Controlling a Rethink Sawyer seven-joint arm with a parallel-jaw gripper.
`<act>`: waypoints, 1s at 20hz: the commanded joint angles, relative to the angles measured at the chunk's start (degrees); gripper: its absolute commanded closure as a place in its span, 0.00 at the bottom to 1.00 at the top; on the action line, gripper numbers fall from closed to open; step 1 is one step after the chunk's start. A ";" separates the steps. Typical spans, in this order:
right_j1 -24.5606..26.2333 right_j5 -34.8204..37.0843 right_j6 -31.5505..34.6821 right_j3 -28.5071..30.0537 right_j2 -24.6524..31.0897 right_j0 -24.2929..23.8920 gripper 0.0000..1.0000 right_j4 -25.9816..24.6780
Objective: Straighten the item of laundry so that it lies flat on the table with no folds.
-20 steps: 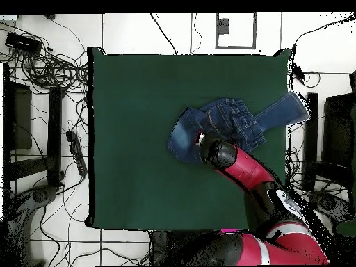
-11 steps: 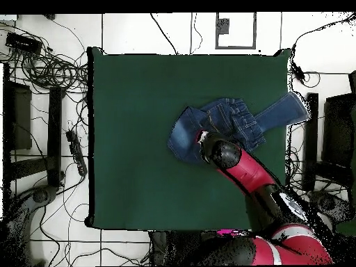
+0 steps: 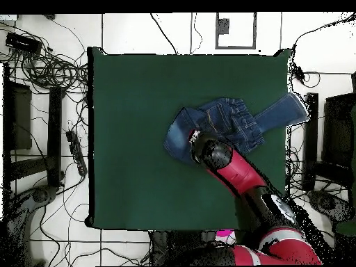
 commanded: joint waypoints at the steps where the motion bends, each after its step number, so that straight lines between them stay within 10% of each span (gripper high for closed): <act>1: 0.25 2.52 18.64 10.68 11.05 4.34 0.00 4.37; 13: 5.85 -8.16 18.24 12.73 19.83 -2.32 0.00 1.79; 14: 6.66 -10.48 18.48 12.90 20.76 -3.27 1.00 0.76; 20: 17.80 -16.18 14.97 4.31 21.58 -5.94 1.00 -3.67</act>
